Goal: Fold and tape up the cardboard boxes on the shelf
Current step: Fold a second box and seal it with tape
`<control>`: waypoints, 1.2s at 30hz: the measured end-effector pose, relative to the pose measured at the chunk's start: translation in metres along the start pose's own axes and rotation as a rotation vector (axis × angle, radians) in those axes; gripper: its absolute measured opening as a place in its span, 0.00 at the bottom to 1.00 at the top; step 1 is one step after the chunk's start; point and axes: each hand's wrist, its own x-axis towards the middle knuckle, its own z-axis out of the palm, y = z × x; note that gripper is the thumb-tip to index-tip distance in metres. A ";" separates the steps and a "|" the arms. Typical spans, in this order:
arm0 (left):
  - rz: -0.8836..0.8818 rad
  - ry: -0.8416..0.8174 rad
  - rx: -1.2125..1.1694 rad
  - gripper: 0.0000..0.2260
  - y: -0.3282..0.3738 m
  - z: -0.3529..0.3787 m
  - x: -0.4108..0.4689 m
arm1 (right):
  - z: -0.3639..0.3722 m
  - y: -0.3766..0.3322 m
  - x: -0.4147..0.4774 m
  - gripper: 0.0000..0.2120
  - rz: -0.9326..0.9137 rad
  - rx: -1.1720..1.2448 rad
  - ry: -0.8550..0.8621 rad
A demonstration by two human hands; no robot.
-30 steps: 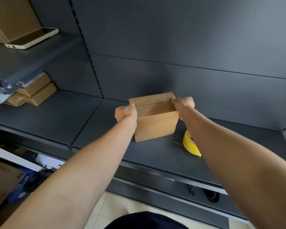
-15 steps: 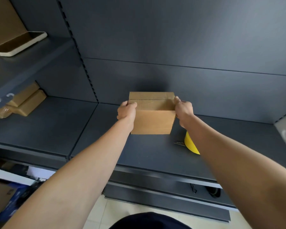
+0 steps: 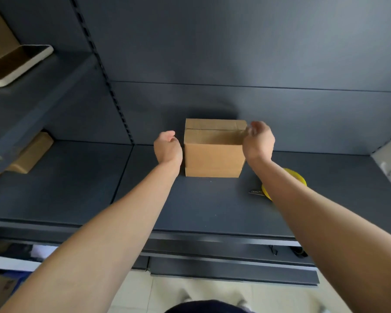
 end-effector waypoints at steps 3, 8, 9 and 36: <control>0.091 -0.015 0.048 0.11 0.003 -0.011 0.000 | 0.006 -0.017 -0.021 0.15 -0.188 -0.023 -0.042; 0.285 -0.065 0.175 0.12 0.013 -0.046 -0.013 | 0.026 -0.049 -0.060 0.14 -0.484 -0.225 -0.376; 0.316 -0.066 0.201 0.13 0.014 -0.056 -0.018 | 0.030 -0.055 -0.067 0.14 -0.547 -0.276 -0.449; -0.043 0.978 0.888 0.12 -0.087 -0.448 -0.392 | 0.084 -0.142 -0.516 0.18 -2.032 -0.212 -1.232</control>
